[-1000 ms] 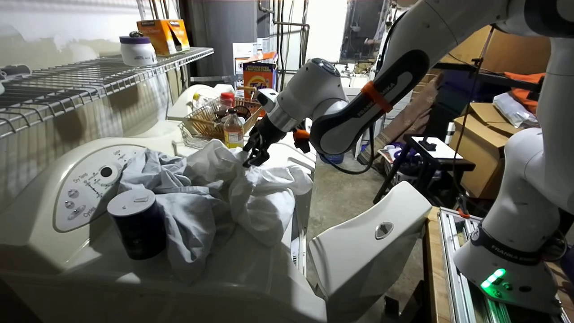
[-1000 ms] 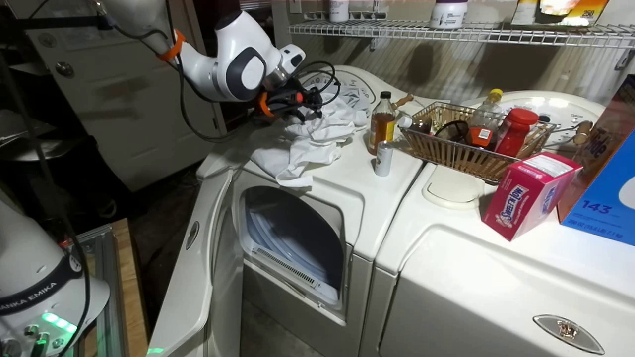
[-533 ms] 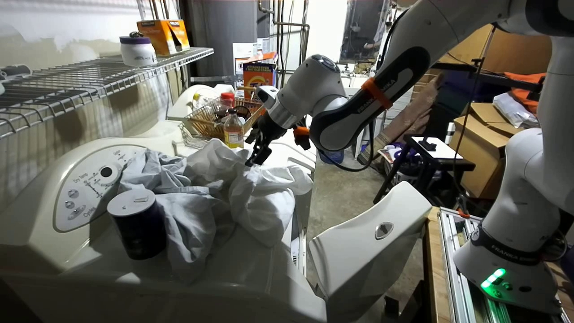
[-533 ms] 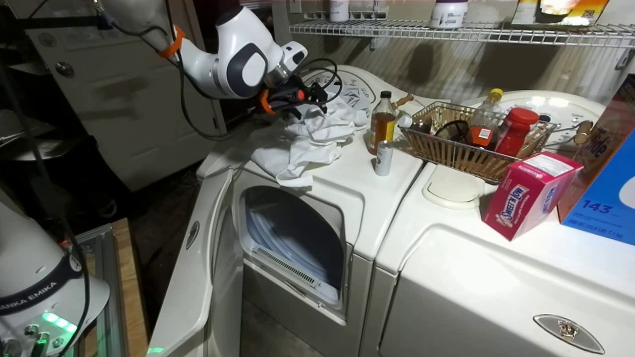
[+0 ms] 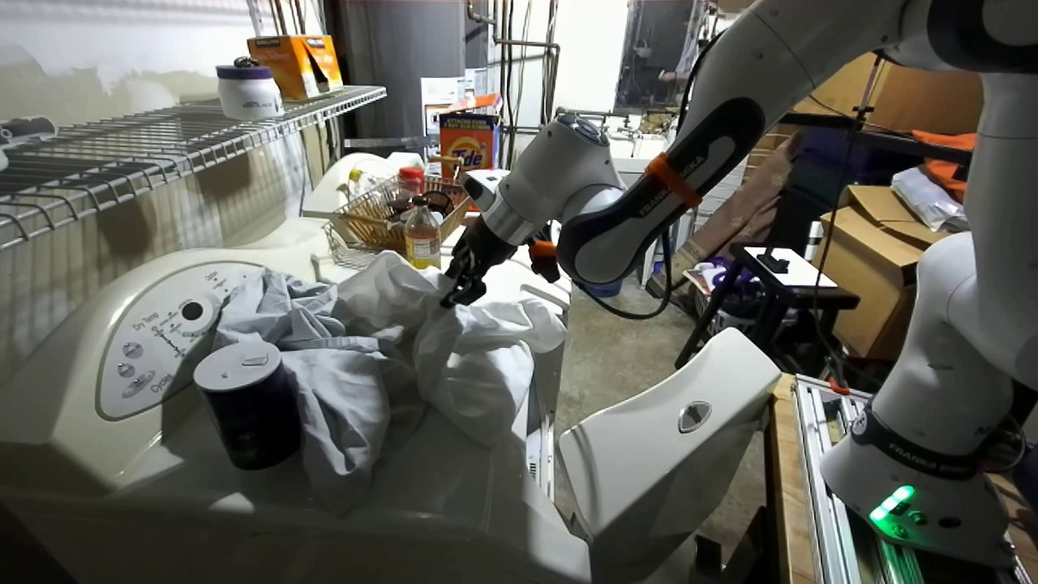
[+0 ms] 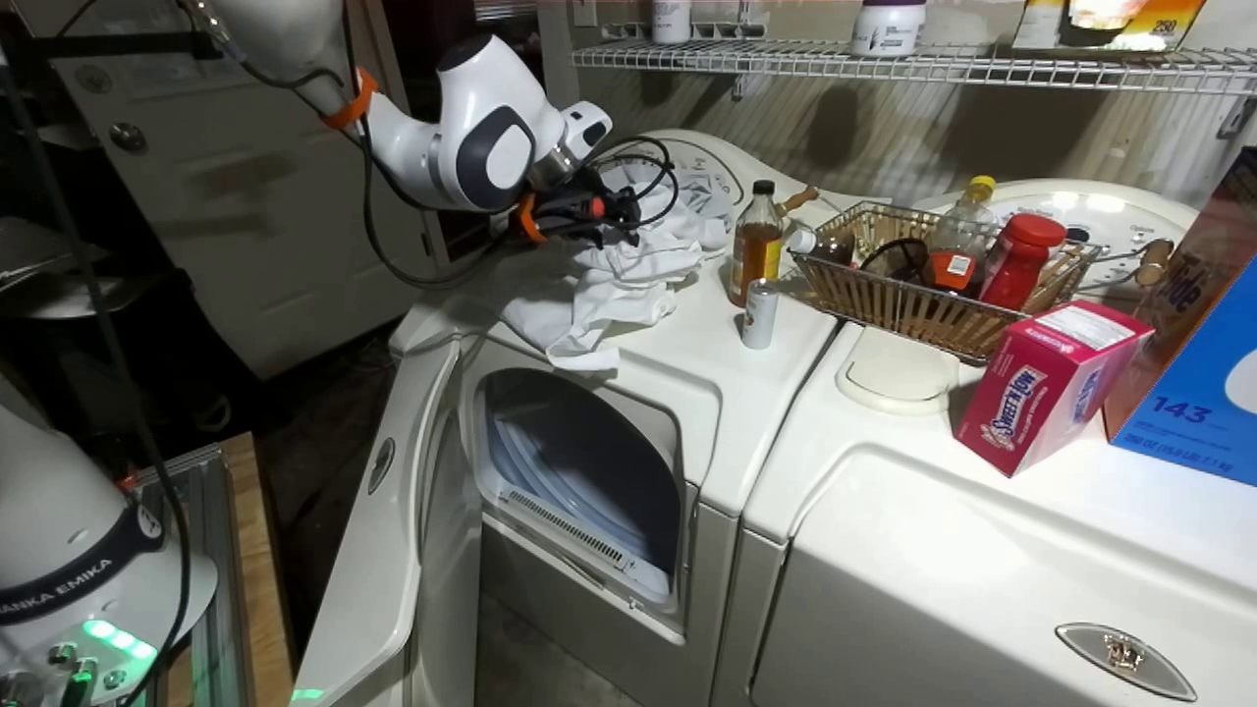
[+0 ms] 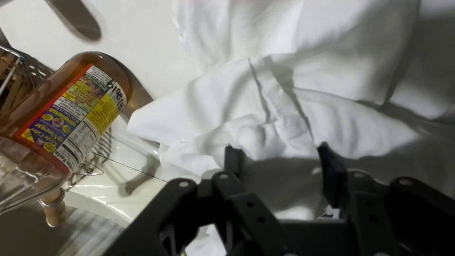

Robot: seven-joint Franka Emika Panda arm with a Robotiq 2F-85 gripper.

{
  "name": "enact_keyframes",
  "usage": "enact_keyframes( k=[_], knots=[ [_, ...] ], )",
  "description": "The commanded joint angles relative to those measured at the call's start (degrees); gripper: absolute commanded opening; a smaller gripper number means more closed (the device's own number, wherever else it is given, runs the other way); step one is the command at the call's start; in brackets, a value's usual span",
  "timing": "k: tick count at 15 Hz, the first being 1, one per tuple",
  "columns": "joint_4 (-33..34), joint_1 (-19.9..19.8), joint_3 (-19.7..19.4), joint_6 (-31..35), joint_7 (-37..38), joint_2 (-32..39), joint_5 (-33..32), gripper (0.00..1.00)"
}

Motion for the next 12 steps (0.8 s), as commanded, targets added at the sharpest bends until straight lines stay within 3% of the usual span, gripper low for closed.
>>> enact_keyframes(
  k=[1, 5, 12],
  knots=[
    [0.74, -0.15, 1.18, -5.02, 0.78, -2.53, 0.20, 0.26],
    [1.99, -1.00, 3.29, -10.71, -1.24, -5.66, 3.23, 0.01],
    [11.63, -2.23, 5.07, -18.62, -5.43, -10.54, 12.23, 0.01]
  ],
)
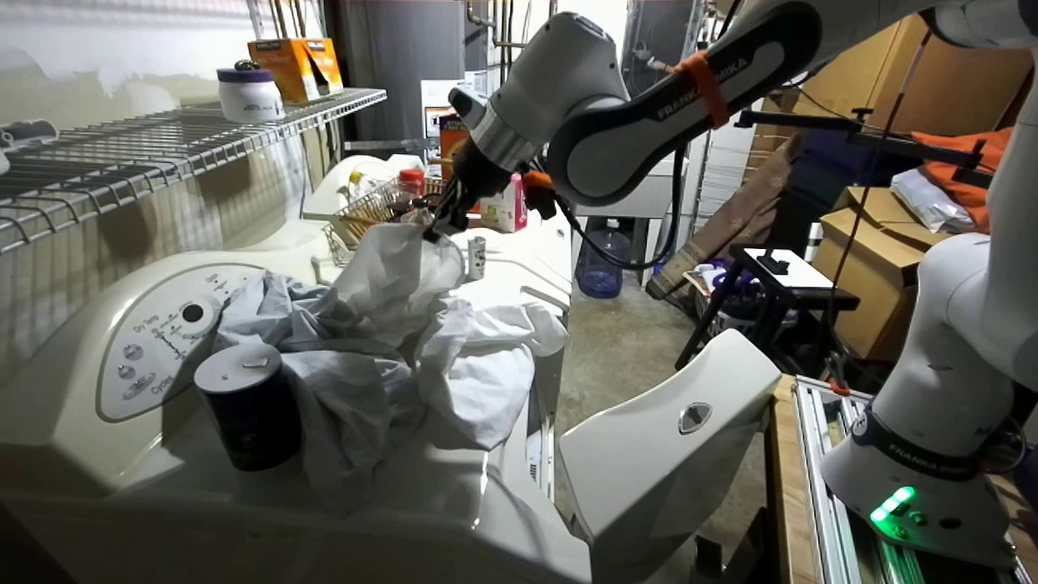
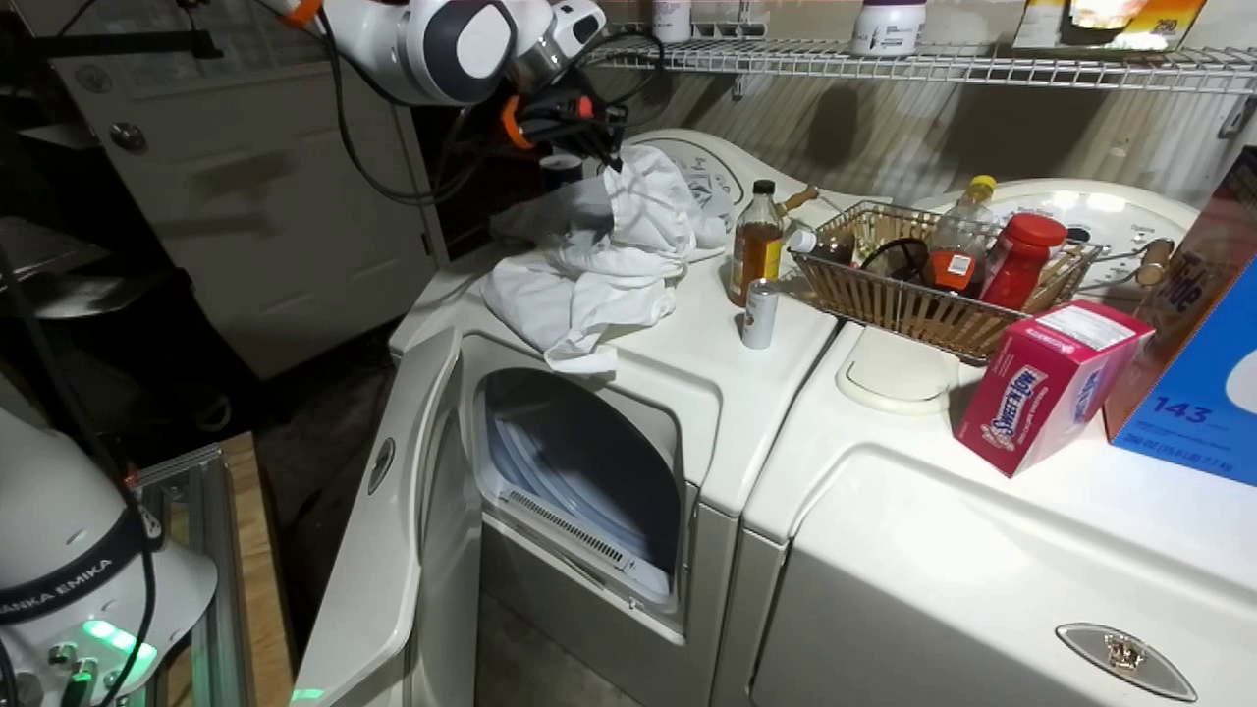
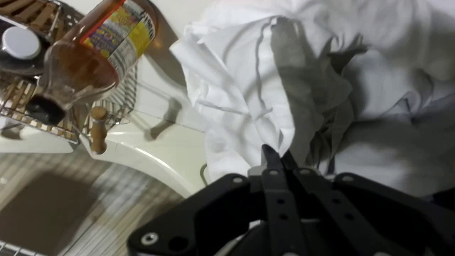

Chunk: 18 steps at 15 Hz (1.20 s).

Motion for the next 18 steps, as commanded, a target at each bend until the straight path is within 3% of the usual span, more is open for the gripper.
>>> enact_keyframes(
  k=[1, 8, 15, 16, 18],
  knots=[
    [7.83, -1.41, 1.10, -5.97, -3.56, -2.06, 6.26, 0.01],
    [28.22, -1.56, 0.04, -8.85, -2.92, -1.62, 9.90, 0.01],
    [48.10, -1.33, 0.93, -9.17, -8.06, 0.11, 13.15, 0.01],
    [40.28, -1.20, 0.30, -8.18, -5.16, -2.97, 11.19, 0.02],
    [43.80, -1.17, 0.46, -8.50, -5.75, -2.68, 11.25, 0.02]
  ],
)
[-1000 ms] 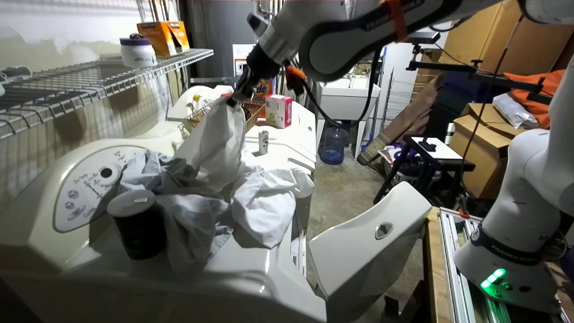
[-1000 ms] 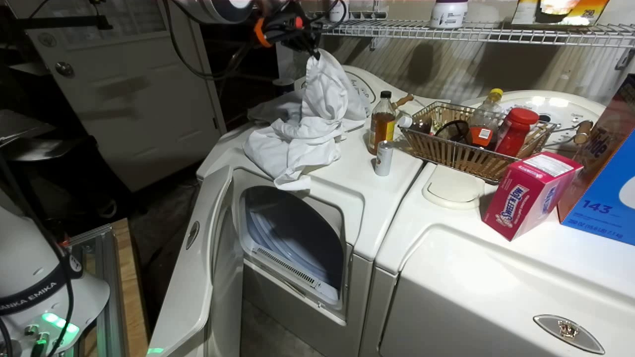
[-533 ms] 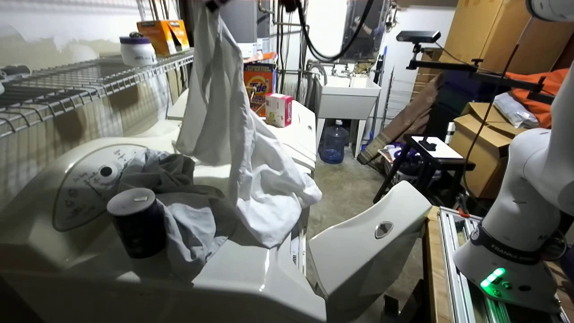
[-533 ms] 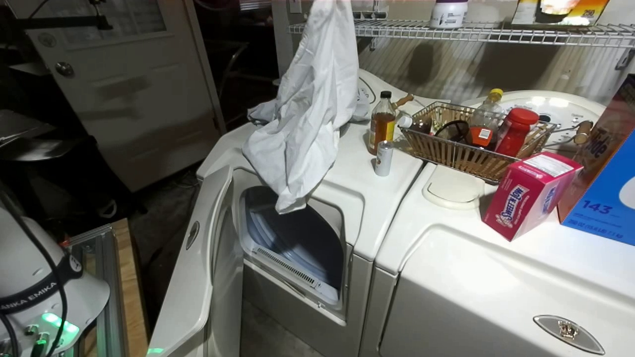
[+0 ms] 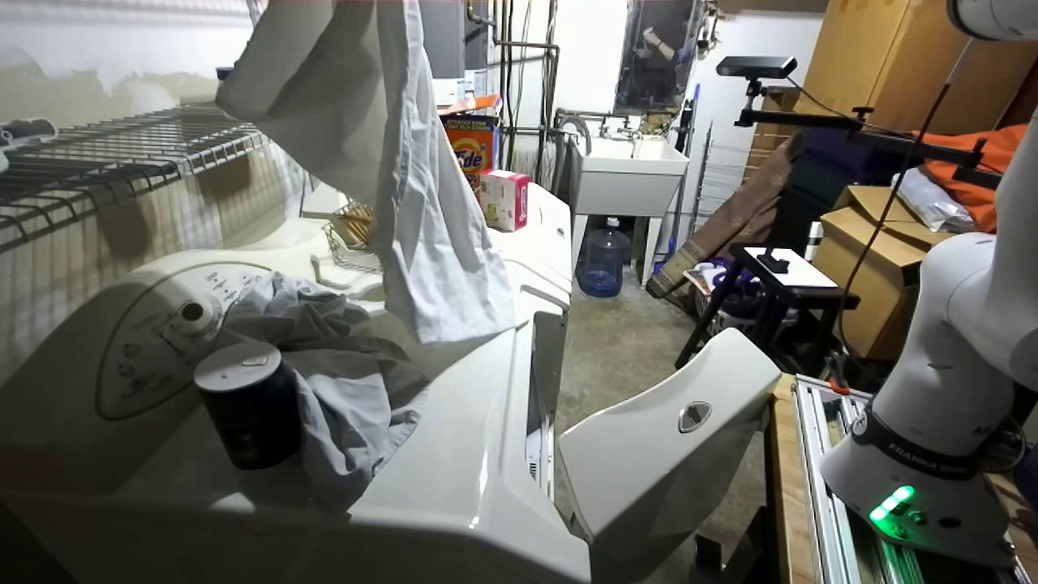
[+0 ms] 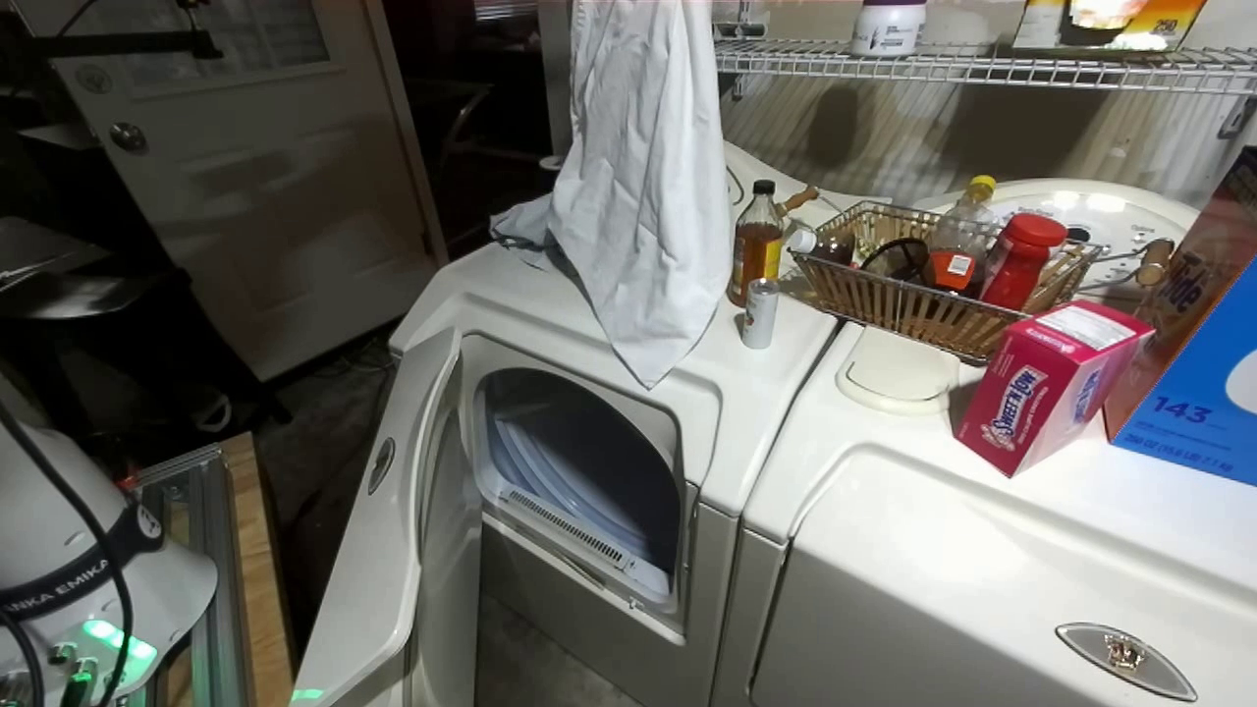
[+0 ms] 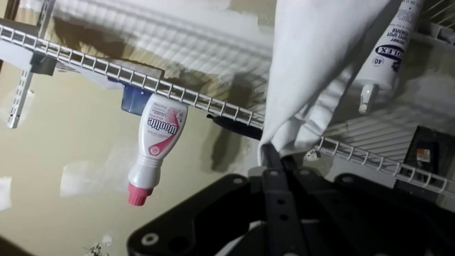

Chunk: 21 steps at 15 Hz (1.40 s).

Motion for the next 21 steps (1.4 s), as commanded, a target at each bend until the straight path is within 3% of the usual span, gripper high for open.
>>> enact_keyframes(
  k=[1, 7, 15, 21],
  knots=[
    [0.61, 0.00, 0.02, -0.07, -0.06, 0.17, 0.01, 0.02],
    [0.13, 0.21, 0.41, 0.72, -0.30, 1.42, 0.70, 0.01],
    [-8.84, 4.00, 3.97, 12.81, 3.01, 4.36, 0.85, 0.01],
    [-14.49, 7.15, 3.31, 23.44, 9.99, 7.17, 0.18, 0.01]
  ],
)
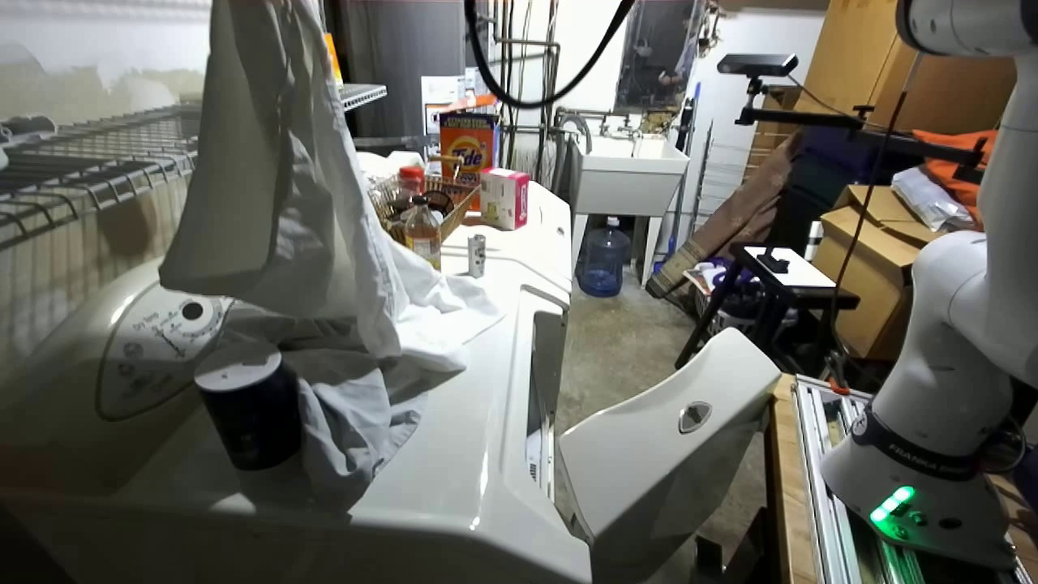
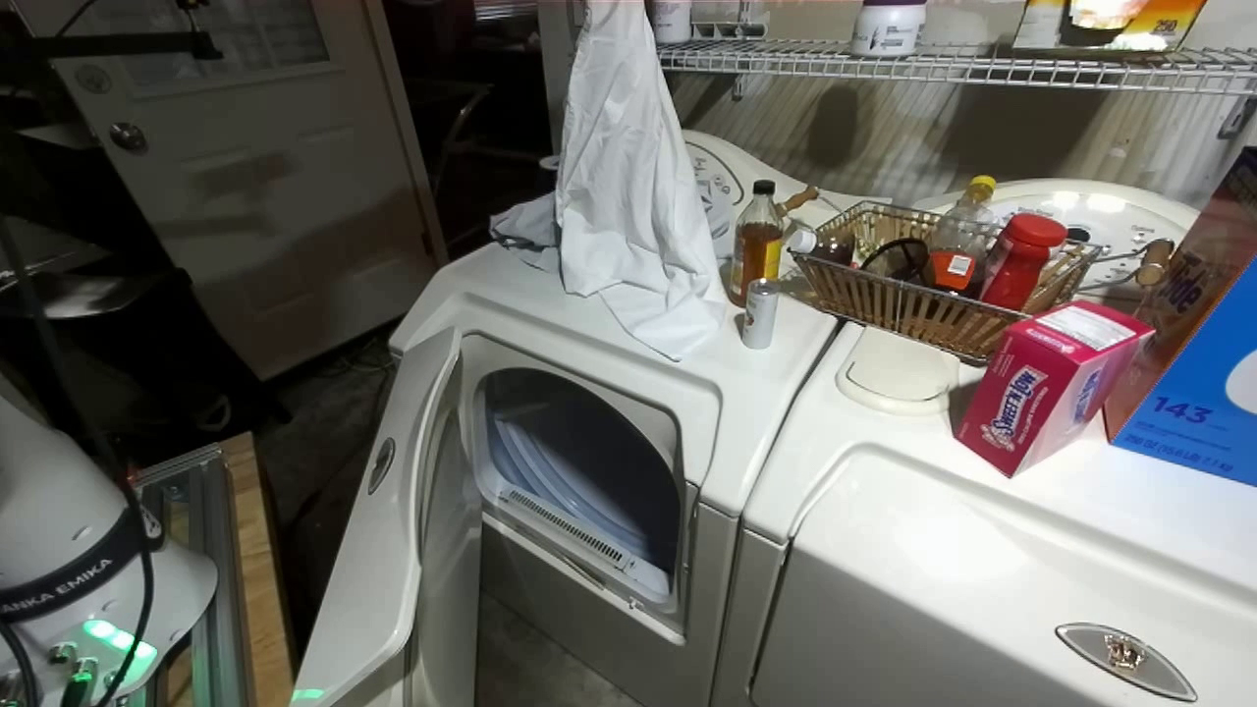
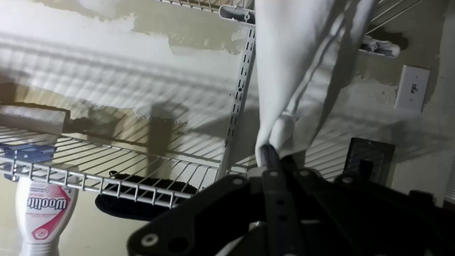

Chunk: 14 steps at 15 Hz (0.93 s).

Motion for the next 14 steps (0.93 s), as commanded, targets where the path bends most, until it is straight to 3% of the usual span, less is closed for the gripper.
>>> enact_keyframes(
  k=[1, 3, 4, 5, 6, 8, 9, 11, 13, 14],
  knots=[
    [-3.46, 1.64, -0.54, 6.44, 4.19, 0.54, 0.53, 0.01],
    [-4.99, 2.39, -0.87, 10.33, 5.86, 1.16, 0.43, 0.01],
    [-5.50, 1.69, -0.32, 11.69, 8.91, 1.45, -2.09, 0.06],
    [-6.06, 1.79, -0.30, 12.27, 9.73, 1.46, -2.13, 0.28],
    [-6.98, 1.84, -0.76, 12.65, 10.47, 1.07, -2.52, 0.31],
    [-8.88, 4.78, -5.71, 11.79, 9.71, -0.51, -2.04, 0.37],
    [-9.64, 5.32, -7.10, 9.74, 9.59, -1.80, -2.07, 0.45],
    [-10.38, 8.52, -14.13, 7.31, 10.18, -3.67, -4.44, 0.59],
    [-10.98, 12.23, -21.79, -0.11, 13.81, -6.25, -8.78, 0.71],
    [-11.04, 13.01, -23.53, -4.07, 16.40, -7.37, -11.85, 0.79]
  ],
)
